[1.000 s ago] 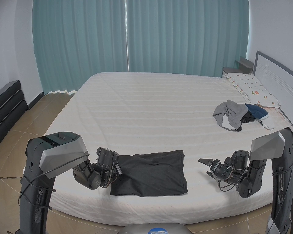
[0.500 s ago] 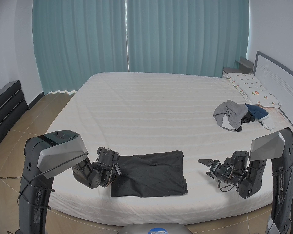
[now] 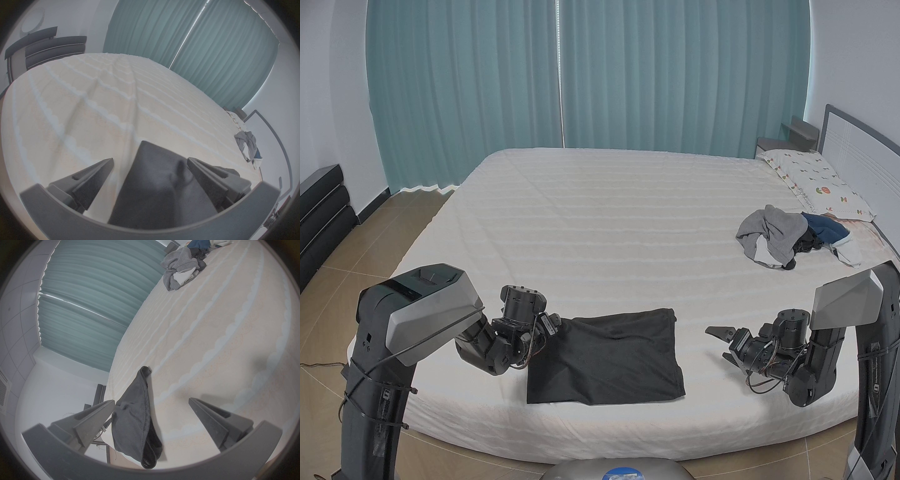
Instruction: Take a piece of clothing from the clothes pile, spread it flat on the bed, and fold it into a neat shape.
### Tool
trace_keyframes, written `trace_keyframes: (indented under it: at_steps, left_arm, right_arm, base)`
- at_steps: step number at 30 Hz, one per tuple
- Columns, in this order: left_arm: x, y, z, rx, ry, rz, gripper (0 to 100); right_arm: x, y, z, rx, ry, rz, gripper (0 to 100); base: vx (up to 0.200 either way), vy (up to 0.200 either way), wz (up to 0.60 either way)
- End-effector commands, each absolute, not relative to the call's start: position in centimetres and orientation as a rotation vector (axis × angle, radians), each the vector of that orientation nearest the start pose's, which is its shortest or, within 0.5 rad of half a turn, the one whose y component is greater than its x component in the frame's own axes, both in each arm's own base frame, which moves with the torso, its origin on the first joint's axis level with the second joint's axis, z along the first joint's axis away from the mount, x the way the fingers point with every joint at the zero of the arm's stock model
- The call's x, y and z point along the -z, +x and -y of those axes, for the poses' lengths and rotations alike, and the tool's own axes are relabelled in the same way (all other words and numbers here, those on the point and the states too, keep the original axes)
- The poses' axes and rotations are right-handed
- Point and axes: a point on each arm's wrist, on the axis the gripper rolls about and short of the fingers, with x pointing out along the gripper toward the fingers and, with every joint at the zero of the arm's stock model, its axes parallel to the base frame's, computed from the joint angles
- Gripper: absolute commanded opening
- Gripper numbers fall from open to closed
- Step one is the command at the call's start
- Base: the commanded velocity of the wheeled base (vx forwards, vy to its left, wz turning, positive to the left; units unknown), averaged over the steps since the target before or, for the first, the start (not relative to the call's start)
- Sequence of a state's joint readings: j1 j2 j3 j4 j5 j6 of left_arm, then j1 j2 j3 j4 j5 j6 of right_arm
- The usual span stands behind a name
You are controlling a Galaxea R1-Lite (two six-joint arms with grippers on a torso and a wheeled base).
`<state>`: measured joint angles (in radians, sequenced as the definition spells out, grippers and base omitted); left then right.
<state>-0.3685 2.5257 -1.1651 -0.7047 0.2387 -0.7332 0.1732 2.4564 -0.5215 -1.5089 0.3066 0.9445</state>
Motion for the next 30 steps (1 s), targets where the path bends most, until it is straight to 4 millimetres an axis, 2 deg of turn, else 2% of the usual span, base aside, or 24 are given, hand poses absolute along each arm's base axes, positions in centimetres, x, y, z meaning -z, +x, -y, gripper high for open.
trace_keyframes:
  at_steps: [1,6,7,15,30]
  left_arm:
    - [5.4,41.7,15.2,-0.110,-0.518,-0.632,100]
    - [5.3,41.9,15.1,-0.077,-0.537,-0.645,100]
    - [5.2,42.1,15.1,-0.072,-0.542,-0.643,0]
    - [5.4,42.6,14.2,-0.147,-0.602,-0.607,0]
    - [5.4,42.6,13.9,-0.228,-0.589,-0.527,0]
  right_arm:
    - [4.3,32.7,-6.4,-0.234,0.940,-0.623,100]
    - [4.3,32.7,-6.4,-0.235,0.937,-0.622,100]
    - [4.3,32.7,-6.4,-0.235,0.934,-0.622,100]
    - [4.7,32.6,-6.4,-0.246,0.920,-0.608,100]
    - [4.8,32.4,-6.4,-0.247,0.920,-0.606,100]
  base:
    - [0.000,0.000,0.00]
    - [0.000,0.000,0.00]
    - [0.000,0.000,0.00]
    - [0.000,0.000,0.00]
    - [0.000,0.000,0.00]
